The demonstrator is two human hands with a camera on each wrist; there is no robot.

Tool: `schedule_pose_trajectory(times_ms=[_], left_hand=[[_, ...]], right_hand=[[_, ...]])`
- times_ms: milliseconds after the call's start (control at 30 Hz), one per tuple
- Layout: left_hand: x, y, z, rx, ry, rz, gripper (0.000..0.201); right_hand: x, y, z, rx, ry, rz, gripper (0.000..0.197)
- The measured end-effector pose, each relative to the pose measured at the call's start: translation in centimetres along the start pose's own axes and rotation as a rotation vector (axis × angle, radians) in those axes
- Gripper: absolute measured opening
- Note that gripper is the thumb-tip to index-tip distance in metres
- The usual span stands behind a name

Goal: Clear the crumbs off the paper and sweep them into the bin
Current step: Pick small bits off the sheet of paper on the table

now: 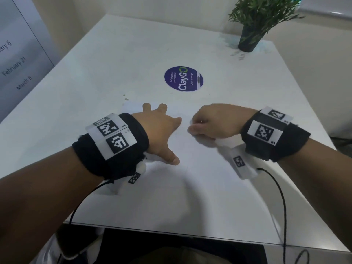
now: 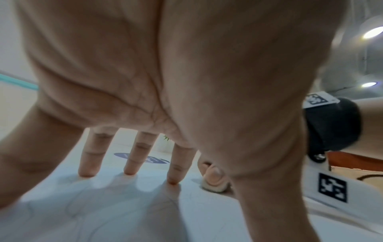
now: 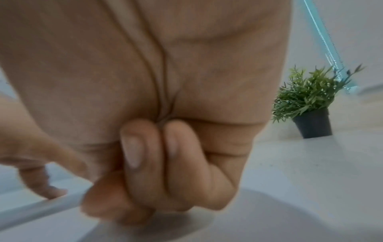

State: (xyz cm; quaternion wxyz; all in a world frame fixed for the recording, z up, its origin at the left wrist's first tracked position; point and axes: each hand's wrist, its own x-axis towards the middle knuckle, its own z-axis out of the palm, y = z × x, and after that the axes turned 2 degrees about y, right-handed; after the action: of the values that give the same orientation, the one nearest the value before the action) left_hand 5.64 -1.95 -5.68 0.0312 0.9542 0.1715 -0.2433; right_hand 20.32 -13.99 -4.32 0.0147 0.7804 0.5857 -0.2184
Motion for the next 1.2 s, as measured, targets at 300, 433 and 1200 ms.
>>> schedule_pose_trajectory(times_ms=[300,433,1200], left_hand=[[-0.1,0.1,-0.1,0.039,-0.03,0.0,0.118],[-0.2,0.2,0.0,0.048,-0.027,0.007,0.129],[-0.1,0.1,0.1,0.044,-0.038,-0.008,0.129]], right_hand=[[-0.2,-0.4,0.2,-0.004,-0.03,-0.032,0.047],[-1.0,-2.3,1.8,0.019,-0.241,-0.128,0.048],[-1.3,-1.0,1.1,0.01,-0.095,-0.062,0.046]])
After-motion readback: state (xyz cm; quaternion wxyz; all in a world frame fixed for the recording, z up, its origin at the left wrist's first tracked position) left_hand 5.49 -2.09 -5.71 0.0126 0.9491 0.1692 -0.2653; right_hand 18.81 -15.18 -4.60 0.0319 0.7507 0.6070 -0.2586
